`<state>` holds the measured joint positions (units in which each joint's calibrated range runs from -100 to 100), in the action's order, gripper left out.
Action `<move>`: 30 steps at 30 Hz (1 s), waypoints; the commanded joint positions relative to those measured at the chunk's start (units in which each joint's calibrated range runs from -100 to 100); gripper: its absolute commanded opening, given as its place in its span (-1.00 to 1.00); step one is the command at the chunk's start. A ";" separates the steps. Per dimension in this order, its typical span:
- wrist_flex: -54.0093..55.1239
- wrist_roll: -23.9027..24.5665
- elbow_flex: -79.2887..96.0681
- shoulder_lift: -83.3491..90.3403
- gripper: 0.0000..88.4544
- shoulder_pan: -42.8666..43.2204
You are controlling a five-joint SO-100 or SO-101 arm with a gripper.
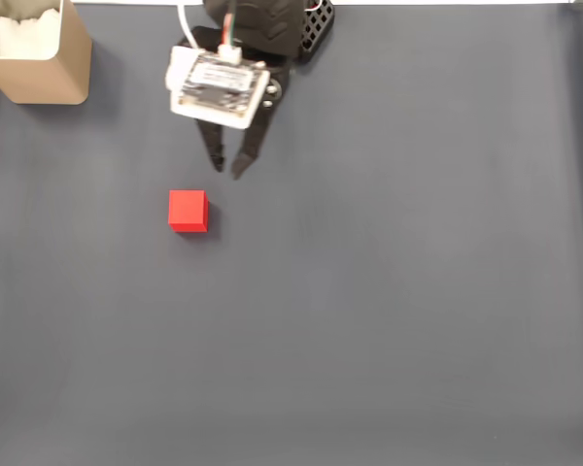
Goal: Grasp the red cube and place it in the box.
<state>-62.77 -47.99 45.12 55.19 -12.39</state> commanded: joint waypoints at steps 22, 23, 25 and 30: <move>-4.03 -9.91 -14.55 -9.52 -0.83 -20.57; -4.03 -10.31 -14.55 -9.61 -0.81 -20.64; -4.03 -11.18 -14.46 -9.87 -0.77 -20.78; -4.36 -13.53 -14.00 -10.39 -0.67 -20.92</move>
<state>-66.59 -60.10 34.18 45.03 -32.79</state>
